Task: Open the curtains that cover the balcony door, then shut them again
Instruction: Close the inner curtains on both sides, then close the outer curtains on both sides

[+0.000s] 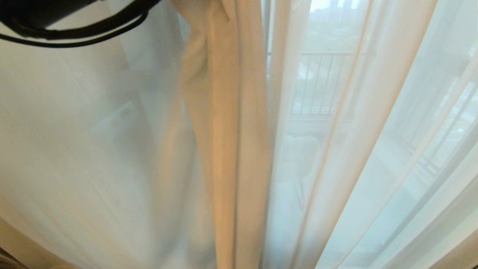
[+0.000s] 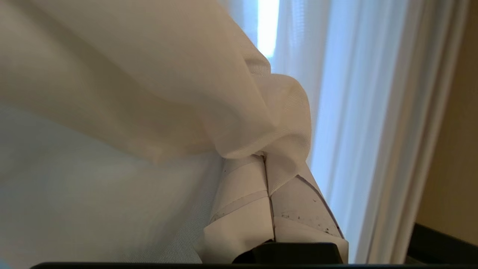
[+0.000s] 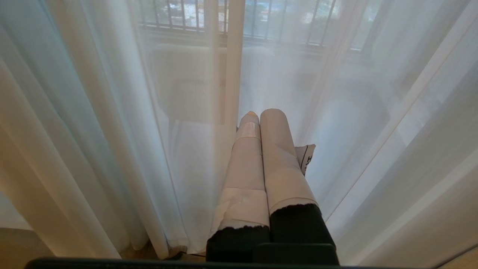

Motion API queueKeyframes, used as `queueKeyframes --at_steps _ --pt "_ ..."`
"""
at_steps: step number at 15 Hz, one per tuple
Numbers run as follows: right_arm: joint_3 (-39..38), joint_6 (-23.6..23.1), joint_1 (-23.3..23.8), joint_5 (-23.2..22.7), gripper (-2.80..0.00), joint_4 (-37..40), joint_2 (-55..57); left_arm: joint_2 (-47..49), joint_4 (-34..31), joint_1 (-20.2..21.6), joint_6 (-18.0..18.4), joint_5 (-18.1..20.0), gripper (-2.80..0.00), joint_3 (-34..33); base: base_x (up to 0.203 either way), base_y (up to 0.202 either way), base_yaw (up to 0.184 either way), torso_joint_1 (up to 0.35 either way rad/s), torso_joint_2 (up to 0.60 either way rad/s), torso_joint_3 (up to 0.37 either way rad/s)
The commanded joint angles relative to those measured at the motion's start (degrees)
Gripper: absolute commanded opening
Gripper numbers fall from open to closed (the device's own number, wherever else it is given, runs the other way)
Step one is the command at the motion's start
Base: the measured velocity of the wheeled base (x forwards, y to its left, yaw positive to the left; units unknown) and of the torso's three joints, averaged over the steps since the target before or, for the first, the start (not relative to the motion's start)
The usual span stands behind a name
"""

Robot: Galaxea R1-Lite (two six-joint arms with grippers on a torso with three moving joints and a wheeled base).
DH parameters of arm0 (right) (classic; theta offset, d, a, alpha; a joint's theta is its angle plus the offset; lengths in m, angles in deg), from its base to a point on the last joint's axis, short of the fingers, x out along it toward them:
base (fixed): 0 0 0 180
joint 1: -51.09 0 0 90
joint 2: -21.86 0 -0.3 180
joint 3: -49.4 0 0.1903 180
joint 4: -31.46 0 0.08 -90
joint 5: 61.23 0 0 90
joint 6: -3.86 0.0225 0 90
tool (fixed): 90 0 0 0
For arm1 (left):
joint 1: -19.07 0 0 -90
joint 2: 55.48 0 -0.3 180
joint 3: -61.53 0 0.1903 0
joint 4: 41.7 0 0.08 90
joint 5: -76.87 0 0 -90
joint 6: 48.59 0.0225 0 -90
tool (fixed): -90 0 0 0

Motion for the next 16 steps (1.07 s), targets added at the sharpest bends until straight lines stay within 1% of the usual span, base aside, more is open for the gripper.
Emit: queueKeyframes --at_steps 1,5,9,10,13,16 --pt "0.0 -0.04 0.0 -0.07 -2.8 0.02 0.07 4.34 -1.19 -3.58 0.72 0.0 -2.8 4.84 0.0 0.0 0.0 0.0 0.0 0.0" --pt "0.0 -0.04 0.0 -0.07 -2.8 0.0 0.07 9.26 -5.38 -10.09 1.28 -0.14 -2.8 11.4 0.0 0.0 0.0 0.0 0.0 0.0" --pt "0.0 -0.04 0.0 -0.07 -2.8 0.02 0.07 13.82 -7.72 -13.9 1.69 -0.29 -2.8 21.19 0.0 0.0 0.0 0.0 0.0 0.0" --pt "0.0 -0.04 0.0 -0.07 -2.8 0.02 0.07 14.69 -7.82 -14.99 2.08 -0.7 -2.8 22.51 0.0 0.0 0.0 0.0 0.0 0.0" --pt "0.0 -0.04 0.0 -0.07 -2.8 -0.07 0.07 16.13 -7.46 -19.07 2.25 -3.1 -2.8 23.09 0.0 0.0 0.0 0.0 0.0 0.0" --pt "0.0 -0.04 0.0 -0.07 -2.8 0.02 0.07 17.52 -7.07 -22.27 2.25 -3.24 -2.8 23.79 0.0 0.0 0.0 0.0 0.0 0.0"
